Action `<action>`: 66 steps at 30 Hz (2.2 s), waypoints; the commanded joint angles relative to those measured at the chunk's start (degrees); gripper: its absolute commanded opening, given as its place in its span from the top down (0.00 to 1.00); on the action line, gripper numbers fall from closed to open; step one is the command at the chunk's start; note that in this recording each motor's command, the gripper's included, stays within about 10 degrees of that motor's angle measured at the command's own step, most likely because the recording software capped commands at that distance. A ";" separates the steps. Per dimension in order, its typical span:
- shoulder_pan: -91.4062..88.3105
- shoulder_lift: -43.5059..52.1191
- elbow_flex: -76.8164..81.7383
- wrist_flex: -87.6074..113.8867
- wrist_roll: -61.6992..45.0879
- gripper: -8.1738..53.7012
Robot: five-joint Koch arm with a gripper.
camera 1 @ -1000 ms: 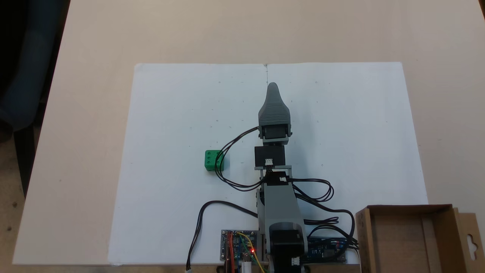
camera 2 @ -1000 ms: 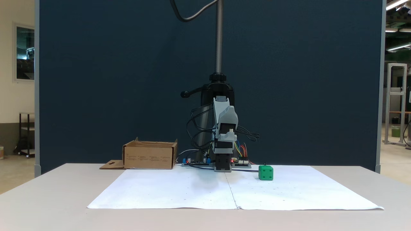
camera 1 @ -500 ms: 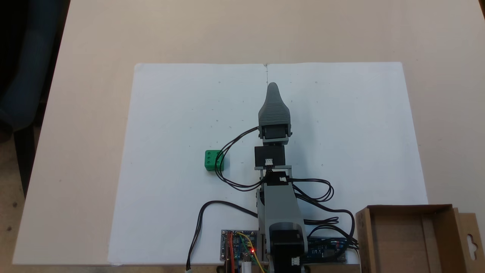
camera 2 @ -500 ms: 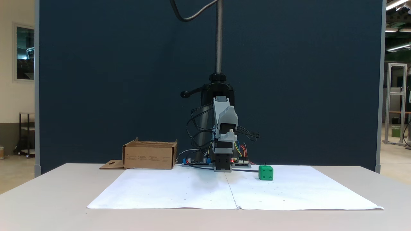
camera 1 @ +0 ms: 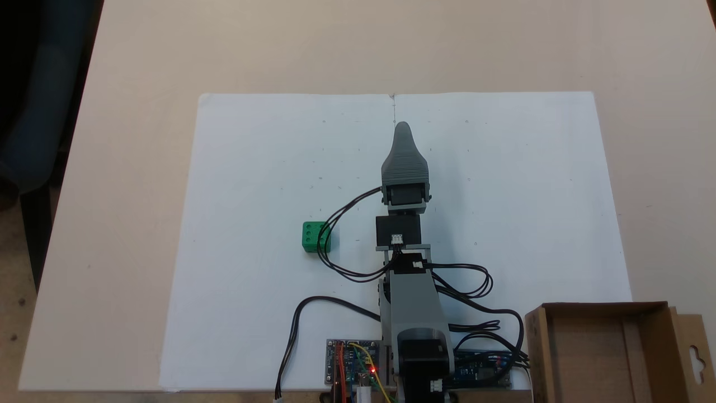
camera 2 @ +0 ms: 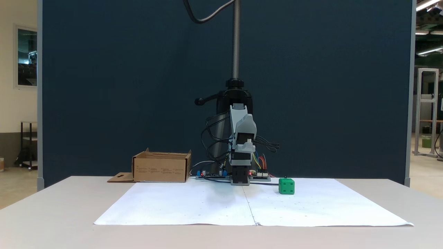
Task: Grasp a green dice and put it in the bin.
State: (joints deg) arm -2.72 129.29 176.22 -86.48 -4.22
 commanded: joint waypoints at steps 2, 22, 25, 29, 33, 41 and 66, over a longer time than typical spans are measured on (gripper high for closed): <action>-0.62 6.24 3.08 -3.52 0.79 0.15; -0.70 6.24 2.20 0.26 0.44 0.16; -0.26 6.33 -2.46 8.96 0.44 0.16; 0.44 6.50 -12.74 25.38 0.79 0.16; 0.44 6.68 -21.97 40.59 3.16 0.17; -0.88 6.68 -39.46 73.90 8.35 0.17; -31.90 -0.79 -64.25 153.70 36.21 0.17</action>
State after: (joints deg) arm -33.05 127.88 114.87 60.38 25.75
